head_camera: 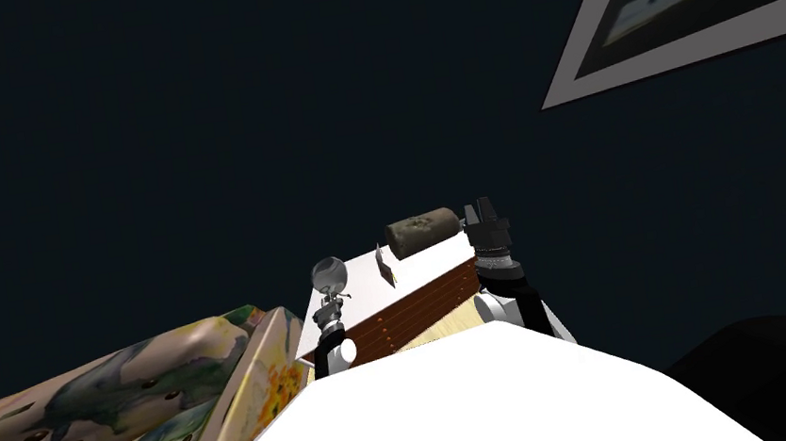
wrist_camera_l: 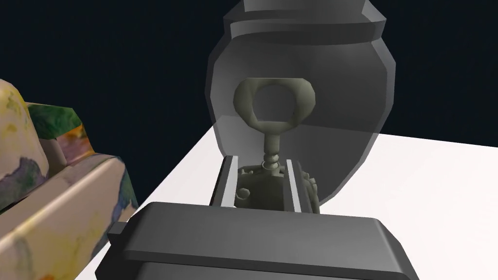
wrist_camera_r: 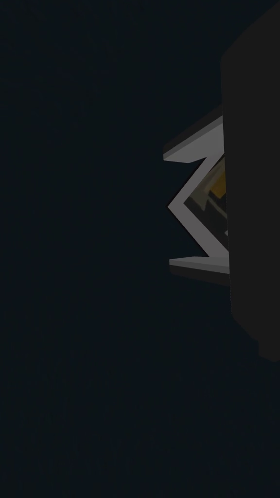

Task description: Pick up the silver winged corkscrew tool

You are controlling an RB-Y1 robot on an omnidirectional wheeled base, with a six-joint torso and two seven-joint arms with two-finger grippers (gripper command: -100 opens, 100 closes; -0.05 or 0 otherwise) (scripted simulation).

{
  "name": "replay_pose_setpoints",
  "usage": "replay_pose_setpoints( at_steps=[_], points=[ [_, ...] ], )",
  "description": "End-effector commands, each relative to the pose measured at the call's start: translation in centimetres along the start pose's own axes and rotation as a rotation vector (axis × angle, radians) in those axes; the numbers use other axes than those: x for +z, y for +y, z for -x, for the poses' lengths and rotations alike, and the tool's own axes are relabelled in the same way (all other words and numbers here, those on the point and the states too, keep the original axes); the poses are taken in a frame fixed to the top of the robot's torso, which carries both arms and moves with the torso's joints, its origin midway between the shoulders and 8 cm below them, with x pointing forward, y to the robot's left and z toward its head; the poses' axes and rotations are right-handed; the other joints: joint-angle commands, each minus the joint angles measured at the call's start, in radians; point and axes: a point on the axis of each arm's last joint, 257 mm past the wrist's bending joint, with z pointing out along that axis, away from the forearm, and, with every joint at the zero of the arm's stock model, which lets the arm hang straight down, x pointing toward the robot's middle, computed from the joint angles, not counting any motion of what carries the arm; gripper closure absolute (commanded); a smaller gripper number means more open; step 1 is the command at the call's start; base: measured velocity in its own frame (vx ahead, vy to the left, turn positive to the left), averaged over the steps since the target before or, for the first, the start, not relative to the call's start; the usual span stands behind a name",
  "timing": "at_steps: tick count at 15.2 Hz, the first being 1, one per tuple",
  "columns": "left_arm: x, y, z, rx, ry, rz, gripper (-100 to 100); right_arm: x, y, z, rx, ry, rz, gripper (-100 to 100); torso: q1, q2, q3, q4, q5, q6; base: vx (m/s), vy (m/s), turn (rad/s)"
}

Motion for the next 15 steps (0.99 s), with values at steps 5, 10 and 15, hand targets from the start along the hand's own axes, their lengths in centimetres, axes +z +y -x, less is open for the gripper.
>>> replay_pose_setpoints(
  at_steps=[5,10,15],
  points=[
    [1.0,-0.6,-0.8,0.007,0.009,0.01,-100,0.0,0.0,0.0,0.0,0.0,0.0,0,0.001,0.001,0.0,0.0,0.0,0.0,-0.002,-0.003,0.004],
    [2.6,-0.4,-1.8,-0.016,0.004,0.029,-100,0.0,0.0,0.0,0.0,0.0,0.0,0,-0.001,0.003,0.002,0.001,0.0,0.0,-0.029,-0.025,0.033],
    [3.6,0.6,-2.2,-0.055,-0.02,0.051,-100,0.0,0.0,0.0,0.0,0.0,0.0,0,0.0,0.003,0.002,0.001,0.0,0.0,-0.029,-0.011,0.036]
  ],
)
